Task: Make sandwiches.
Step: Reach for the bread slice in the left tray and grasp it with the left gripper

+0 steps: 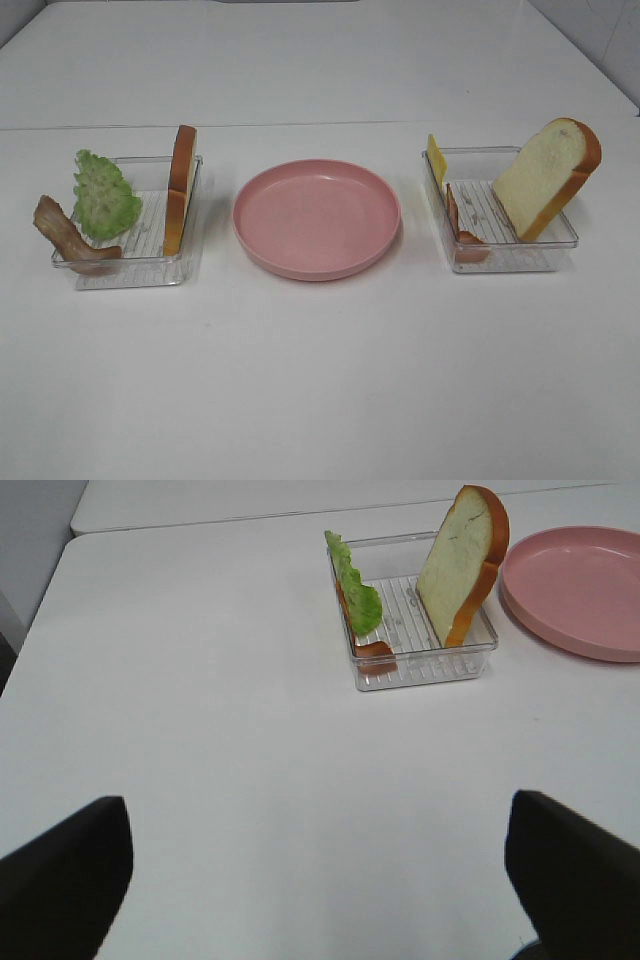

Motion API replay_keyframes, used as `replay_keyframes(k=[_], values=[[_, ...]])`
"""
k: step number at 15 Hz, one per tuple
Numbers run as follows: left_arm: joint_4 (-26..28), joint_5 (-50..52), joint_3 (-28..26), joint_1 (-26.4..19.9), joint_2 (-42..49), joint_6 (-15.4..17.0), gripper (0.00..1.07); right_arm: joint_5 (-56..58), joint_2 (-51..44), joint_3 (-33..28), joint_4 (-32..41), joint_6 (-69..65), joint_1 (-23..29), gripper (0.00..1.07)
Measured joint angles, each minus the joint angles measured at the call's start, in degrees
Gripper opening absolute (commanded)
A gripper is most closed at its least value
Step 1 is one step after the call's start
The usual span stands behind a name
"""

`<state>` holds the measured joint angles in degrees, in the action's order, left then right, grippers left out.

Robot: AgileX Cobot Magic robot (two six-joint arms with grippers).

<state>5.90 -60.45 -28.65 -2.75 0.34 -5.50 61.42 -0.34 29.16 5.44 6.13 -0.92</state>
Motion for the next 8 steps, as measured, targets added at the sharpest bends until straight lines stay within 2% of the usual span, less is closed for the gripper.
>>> replay_keyframes(k=[8], values=[[0.0, 0.0, 0.0, 0.0, 0.0, 0.0, 0.96, 0.0, 0.0, 0.0, 0.0, 0.0, 0.0, 0.79]])
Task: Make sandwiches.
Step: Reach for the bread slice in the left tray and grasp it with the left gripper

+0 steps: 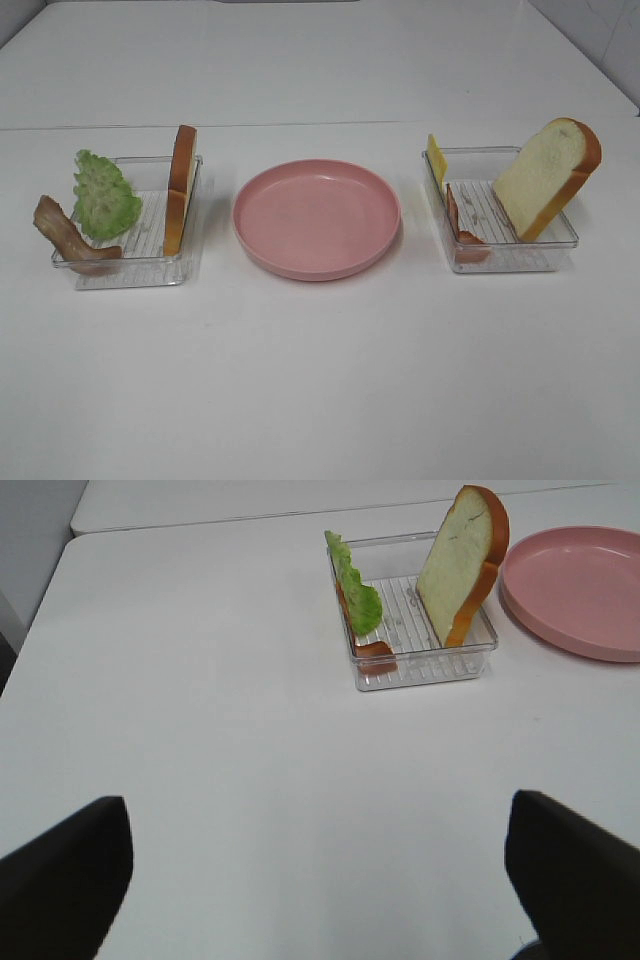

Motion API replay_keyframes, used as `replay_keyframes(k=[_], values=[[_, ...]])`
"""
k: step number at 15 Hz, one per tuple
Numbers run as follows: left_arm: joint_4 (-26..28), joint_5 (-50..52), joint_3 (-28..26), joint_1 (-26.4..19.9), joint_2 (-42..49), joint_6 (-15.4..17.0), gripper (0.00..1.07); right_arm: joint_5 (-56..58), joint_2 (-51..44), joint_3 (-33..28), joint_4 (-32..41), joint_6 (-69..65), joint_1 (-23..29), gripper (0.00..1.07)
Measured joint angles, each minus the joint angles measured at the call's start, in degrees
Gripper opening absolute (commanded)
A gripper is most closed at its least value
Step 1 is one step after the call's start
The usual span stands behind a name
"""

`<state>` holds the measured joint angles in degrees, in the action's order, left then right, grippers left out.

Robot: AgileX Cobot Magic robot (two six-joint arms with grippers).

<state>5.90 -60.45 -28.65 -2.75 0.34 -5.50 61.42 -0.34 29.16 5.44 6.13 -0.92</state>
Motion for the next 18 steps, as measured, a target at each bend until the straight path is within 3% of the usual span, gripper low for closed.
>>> replay_keyframes(k=[15, 18], values=[[0.0, 0.1, 0.0, 0.0, 0.0, 0.0, 0.96, 0.0, 0.0, 0.0, 0.0, 0.0, 0.0, 0.79], [0.0, 5.7, -3.7, 0.0, -3.1, 1.4, 0.95, 0.0, 0.0, 0.0, 0.0, 0.0, 0.0, 0.79]])
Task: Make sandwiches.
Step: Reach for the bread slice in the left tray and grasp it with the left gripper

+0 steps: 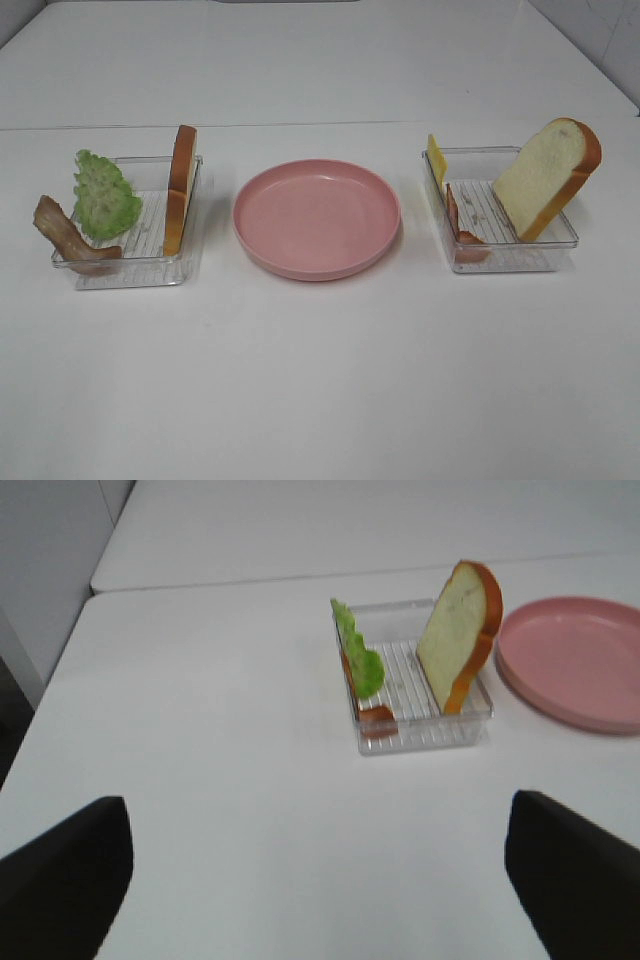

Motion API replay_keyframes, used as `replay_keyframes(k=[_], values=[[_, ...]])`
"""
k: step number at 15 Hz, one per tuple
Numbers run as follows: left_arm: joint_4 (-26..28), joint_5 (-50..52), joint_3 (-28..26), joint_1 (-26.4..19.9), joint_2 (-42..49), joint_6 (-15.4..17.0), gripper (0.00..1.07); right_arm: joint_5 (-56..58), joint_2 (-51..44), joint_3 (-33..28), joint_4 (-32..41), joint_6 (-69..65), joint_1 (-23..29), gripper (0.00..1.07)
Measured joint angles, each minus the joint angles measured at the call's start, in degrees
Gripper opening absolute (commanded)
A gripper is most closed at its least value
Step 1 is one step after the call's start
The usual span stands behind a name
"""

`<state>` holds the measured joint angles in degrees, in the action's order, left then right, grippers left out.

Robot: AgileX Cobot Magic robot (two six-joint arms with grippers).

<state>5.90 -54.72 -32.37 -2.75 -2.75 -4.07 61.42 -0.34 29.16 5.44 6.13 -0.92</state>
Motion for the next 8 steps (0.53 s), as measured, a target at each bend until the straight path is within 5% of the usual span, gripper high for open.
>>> replay_keyframes(k=[5, 8], values=[[3.5, 9.9, -3.5, 0.0, -18.0, 0.1, 0.92, 0.0, 0.0, 0.0, 0.0, 0.0, 0.0, 0.79], [9.6, 10.8, -11.6, 0.0, -38.7, 0.0, 0.91, 0.0, 0.0, 0.0, 0.0, 0.0, 0.0, 0.79]])
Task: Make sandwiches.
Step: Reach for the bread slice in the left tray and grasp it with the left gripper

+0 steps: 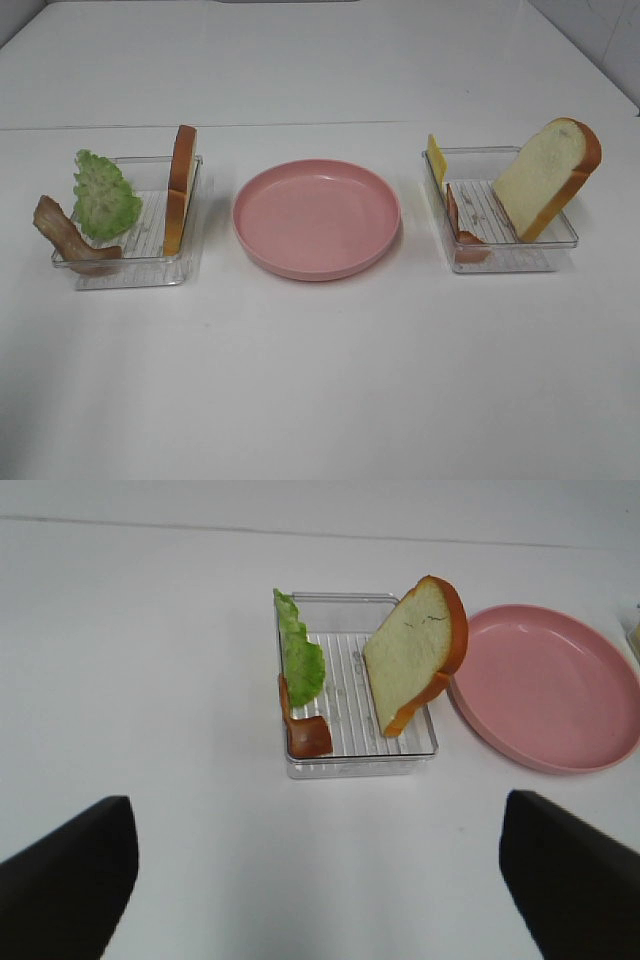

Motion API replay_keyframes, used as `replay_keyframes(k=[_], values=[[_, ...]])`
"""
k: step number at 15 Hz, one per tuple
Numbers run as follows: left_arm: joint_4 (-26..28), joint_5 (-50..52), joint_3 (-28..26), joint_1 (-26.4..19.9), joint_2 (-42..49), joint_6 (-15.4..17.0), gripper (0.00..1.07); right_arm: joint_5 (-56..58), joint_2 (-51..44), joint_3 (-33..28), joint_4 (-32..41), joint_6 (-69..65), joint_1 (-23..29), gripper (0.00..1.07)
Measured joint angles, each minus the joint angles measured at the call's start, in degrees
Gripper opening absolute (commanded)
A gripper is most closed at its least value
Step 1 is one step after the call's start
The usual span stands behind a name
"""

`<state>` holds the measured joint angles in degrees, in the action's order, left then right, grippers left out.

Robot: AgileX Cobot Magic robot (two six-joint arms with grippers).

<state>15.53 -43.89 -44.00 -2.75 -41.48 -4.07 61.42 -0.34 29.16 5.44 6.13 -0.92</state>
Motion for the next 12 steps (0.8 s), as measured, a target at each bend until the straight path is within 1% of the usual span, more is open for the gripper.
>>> replay_keyframes(k=[2, 3, 5, 7, 8, 9, 10, 11, 12], values=[[3.3, -0.4, -6.9, 0.0, -11.8, -1.2, 0.90, 0.0, 0.0, 0.0, 0.0, 0.0, 0.0, 0.79], [3.8, -0.7, -8.4, 0.0, -14.8, -1.4, 0.90, 0.0, 0.0, 0.0, 0.0, 0.0, 0.0, 0.79], [6.4, -2.5, -15.9, 0.0, -26.1, -1.8, 0.90, 0.0, 0.0, 0.0, 0.0, 0.0, 0.0, 0.79], [7.2, -5.8, -24.1, 0.4, -35.9, -1.9, 0.90, 0.0, 0.0, 0.0, 0.0, 0.0, 0.0, 0.79], [7.0, -7.1, -27.9, 1.5, -40.2, -1.9, 0.90, 0.0, 0.0, 0.0, 0.0, 0.0, 0.0, 0.79], [6.7, -7.6, -30.0, 2.5, -42.5, -1.9, 0.90, 0.0, 0.0, 0.0, 0.0, 0.0, 0.0, 0.79], [4.1, -10.2, -37.5, 7.2, -50.8, 0.5, 0.90, 0.0, 0.0, 0.0, 0.0, 0.0, 0.0, 0.79], [1.4, -11.7, -41.0, 9.6, -54.5, 2.6, 0.90, 0.0, 0.0, 0.0, 0.0, 0.0, 0.0, 0.79], [-2.2, -14.0, -44.7, 12.3, -58.4, 5.7, 0.90, 0.0, 0.0, 0.0, 0.0, 0.0, 0.0, 0.79]])
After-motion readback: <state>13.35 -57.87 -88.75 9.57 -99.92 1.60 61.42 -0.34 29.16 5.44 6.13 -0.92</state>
